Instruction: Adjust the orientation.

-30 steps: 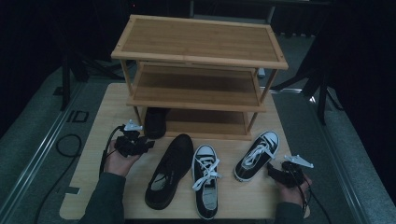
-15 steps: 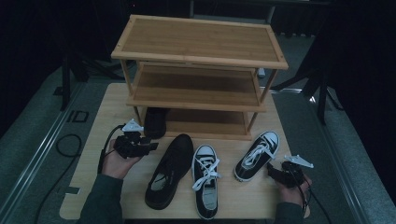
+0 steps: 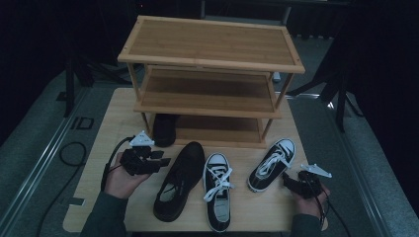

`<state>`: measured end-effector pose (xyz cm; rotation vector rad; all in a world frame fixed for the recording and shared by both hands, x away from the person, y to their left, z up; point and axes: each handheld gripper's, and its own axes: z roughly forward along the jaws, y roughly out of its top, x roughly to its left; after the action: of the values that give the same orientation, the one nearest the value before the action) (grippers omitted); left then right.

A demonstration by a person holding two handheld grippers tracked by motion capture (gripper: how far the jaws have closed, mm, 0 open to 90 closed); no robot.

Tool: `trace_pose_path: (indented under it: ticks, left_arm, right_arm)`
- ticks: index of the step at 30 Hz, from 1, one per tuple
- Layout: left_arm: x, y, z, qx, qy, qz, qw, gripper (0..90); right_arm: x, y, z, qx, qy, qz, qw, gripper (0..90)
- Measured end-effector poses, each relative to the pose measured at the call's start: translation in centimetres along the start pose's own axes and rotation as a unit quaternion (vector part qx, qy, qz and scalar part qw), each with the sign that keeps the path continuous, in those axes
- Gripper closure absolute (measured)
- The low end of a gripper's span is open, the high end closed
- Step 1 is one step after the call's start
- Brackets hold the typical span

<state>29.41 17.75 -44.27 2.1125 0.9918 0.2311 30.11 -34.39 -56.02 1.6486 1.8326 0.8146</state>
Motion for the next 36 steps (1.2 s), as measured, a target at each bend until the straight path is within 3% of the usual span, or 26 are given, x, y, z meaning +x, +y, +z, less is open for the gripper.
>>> trace_pose_path:
  ticks: [6,15,19,25,28,30,33,36]
  left_arm:
    - [-0.8,-0.3,0.6,0.028,-0.032,0.011,0.999,60.0]
    - [-1.3,-0.5,0.6,0.037,-0.044,0.011,0.9983,61.6]
    - [-1.6,-0.6,1.0,0.055,-0.023,0.017,0.9981,63.1]
    - [-1.9,-0.7,1.5,0.067,-0.021,0.018,0.9974,66.5]
    - [-2.3,-0.7,1.8,0.075,-0.013,0.024,0.9968,66.7]
    - [-2.4,-0.7,2.0,0.087,0.006,0.029,0.9958,67.6]
    - [-2.4,-0.8,2.4,0.095,0.017,0.03,0.9949,67.7]
    - [-2.5,-0.9,2.6,0.097,0.02,0.031,0.9946,68.5]
  right_arm:
    - [0.0,0.0,0.0,0.0,0.0,0.0,1.0,27.4]
    - [0.0,0.0,0.0,0.0,0.0,0.0,1.0,27.4]
    - [0.0,0.0,0.0,0.0,0.0,0.0,1.0,27.4]
    - [0.0,0.0,0.0,0.0,0.0,0.0,1.0,27.4]
    - [0.0,0.0,0.0,0.0,0.0,0.0,1.0,27.4]
    - [0.0,0.0,0.0,0.0,0.0,0.0,1.0,27.4]
    - [0.0,0.0,0.0,0.0,0.0,0.0,1.0,27.4]
    - [0.0,0.0,0.0,0.0,0.0,0.0,1.0,27.4]
